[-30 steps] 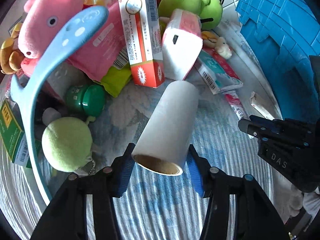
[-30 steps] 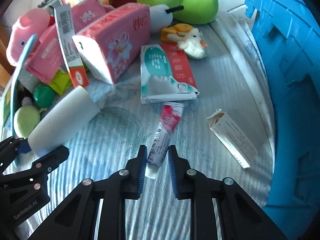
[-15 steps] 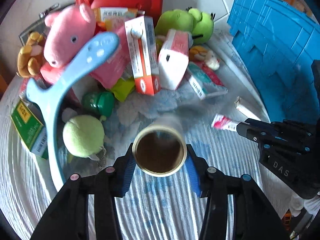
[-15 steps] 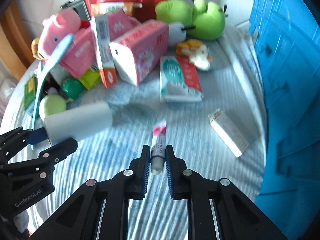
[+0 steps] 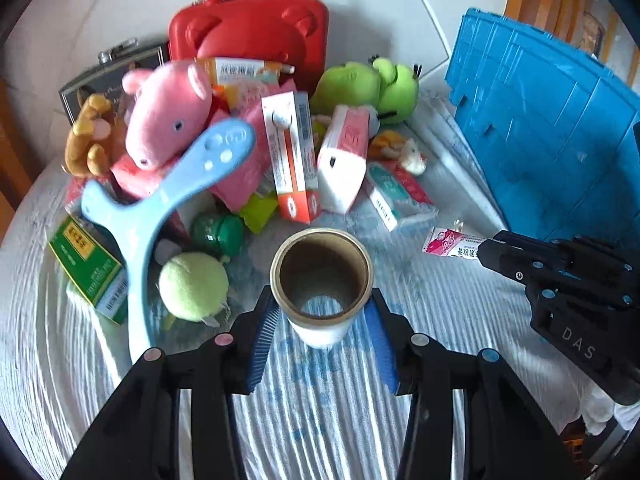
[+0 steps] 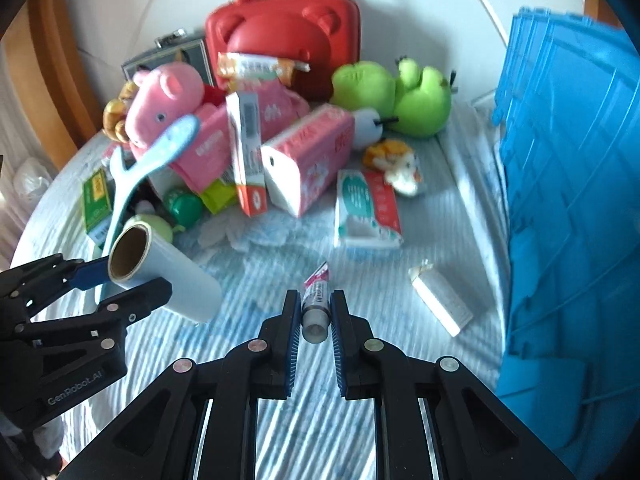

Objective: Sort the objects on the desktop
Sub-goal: 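Carry the roller and tube into the crate and open both tools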

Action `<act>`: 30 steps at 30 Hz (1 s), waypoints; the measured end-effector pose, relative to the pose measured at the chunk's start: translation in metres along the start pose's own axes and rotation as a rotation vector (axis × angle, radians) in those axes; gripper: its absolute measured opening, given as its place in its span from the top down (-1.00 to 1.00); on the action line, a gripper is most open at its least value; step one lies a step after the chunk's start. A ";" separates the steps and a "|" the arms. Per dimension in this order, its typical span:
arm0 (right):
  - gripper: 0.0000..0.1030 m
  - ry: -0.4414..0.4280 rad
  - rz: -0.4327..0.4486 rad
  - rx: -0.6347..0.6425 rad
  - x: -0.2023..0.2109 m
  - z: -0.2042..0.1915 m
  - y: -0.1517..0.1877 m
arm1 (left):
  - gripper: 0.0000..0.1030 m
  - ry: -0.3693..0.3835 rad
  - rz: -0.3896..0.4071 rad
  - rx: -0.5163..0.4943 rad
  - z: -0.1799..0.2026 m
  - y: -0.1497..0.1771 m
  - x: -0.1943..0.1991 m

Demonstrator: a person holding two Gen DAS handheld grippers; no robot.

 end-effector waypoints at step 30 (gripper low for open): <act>0.71 0.319 0.520 -0.200 0.231 0.195 -0.090 | 0.15 0.163 0.429 -0.313 0.239 -0.159 0.126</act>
Point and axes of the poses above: each gripper's, at about its wrist camera, not at the fingertips, and x roughly against the way its jaws point, z to its right, y to its underside, the point moved 5 cm from there along -x, roughly the way its jaws point, and after that the axes turned 12 degrees about y, right-handed, at the moved point
